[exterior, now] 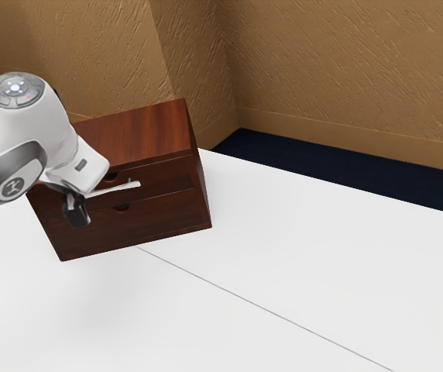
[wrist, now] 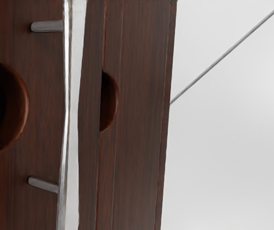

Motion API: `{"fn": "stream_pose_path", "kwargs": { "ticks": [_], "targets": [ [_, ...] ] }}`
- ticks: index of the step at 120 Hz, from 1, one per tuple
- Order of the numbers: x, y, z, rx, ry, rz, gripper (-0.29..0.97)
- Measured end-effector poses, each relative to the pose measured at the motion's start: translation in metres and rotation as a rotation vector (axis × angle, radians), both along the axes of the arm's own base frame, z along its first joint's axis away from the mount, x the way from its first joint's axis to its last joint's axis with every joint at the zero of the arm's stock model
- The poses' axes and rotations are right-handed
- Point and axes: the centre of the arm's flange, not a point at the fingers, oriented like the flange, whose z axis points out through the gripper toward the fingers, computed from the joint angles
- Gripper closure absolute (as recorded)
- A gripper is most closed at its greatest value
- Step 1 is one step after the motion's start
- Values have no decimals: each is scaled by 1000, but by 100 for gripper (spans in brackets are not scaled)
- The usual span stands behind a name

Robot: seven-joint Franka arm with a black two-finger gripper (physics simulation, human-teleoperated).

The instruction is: Pull the drawer handle with one arm to open the drawer

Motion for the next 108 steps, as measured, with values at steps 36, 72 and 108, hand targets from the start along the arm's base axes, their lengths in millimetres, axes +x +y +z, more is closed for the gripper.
{"fn": "stream_pose_path", "kwargs": {
  "ticks": [36,72,108],
  "targets": [
    [22,-8,-20,6,23,-35,0],
    [42,-20,-33,13,33,-70,0],
    [55,-25,-42,14,30,-85,0]
  ]
}}
